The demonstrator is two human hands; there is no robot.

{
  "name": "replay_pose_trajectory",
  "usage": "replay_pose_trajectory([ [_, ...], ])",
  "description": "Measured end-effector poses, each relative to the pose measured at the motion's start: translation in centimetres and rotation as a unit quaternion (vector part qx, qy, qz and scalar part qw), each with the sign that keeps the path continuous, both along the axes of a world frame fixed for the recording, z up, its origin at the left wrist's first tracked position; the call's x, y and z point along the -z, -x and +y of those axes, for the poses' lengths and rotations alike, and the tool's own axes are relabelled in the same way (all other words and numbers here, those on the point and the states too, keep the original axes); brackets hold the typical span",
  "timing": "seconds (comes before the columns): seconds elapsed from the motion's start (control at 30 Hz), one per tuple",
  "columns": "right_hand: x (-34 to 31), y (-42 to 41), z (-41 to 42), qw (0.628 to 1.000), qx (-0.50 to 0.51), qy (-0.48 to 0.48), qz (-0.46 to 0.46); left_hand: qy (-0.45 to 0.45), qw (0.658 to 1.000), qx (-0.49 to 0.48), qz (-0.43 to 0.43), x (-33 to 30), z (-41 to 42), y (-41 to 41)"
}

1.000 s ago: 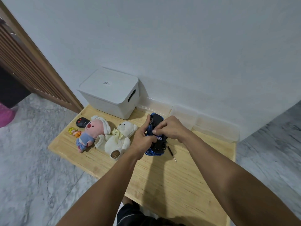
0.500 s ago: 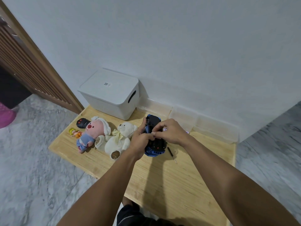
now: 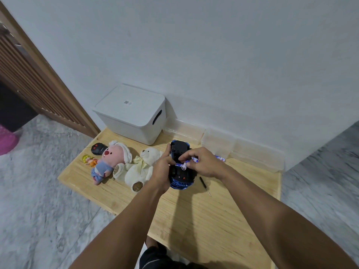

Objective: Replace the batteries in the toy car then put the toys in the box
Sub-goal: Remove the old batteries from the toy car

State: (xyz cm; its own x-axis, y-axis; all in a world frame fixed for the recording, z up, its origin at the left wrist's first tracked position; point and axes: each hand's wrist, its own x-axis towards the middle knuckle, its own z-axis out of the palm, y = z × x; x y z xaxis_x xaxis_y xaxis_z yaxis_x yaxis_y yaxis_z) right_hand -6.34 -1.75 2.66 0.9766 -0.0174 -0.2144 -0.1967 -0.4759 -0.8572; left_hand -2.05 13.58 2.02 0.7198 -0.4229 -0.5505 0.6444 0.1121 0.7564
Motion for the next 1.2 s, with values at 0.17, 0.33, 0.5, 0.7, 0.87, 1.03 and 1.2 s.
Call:
replay_pose_trajectory([
  [0.17, -0.3, 0.2, 0.3, 1.000, -0.011, 0.008, 0.000, -0.010, 0.999, -0.022, -0.026, 0.0, -0.3, 0.2],
  [0.33, -0.5, 0.3, 0.8, 0.993, 0.089, -0.062, -0.043, -0.046, 0.996, -0.038, -0.072, 0.0, -0.5, 0.3],
  [0.5, -1.6, 0.0, -0.1, 0.906, 0.266, -0.323, 0.057, -0.057, 0.992, -0.051, -0.105, -0.2, -0.8, 0.1],
  [0.7, -1.6, 0.6, -0.1, 0.925, 0.266, -0.207, 0.173, -0.048, 0.991, -0.086, -0.096, -0.1, -1.2, 0.2],
  [0.87, -1.8, 0.7, 0.7, 0.929, 0.274, -0.165, 0.185, -0.059, 0.985, -0.122, -0.109, 0.1, -1.6, 0.5],
  [1.03, -1.6, 0.5, 1.1, 0.907, 0.318, -0.202, 0.190, -0.082, 0.974, -0.120, -0.173, 0.2, -1.8, 0.8],
  [1.2, -1.7, 0.7, 1.3, 0.873, 0.352, -0.257, 0.216, -0.084, 0.972, -0.113, -0.190, 0.3, -1.7, 0.8],
])
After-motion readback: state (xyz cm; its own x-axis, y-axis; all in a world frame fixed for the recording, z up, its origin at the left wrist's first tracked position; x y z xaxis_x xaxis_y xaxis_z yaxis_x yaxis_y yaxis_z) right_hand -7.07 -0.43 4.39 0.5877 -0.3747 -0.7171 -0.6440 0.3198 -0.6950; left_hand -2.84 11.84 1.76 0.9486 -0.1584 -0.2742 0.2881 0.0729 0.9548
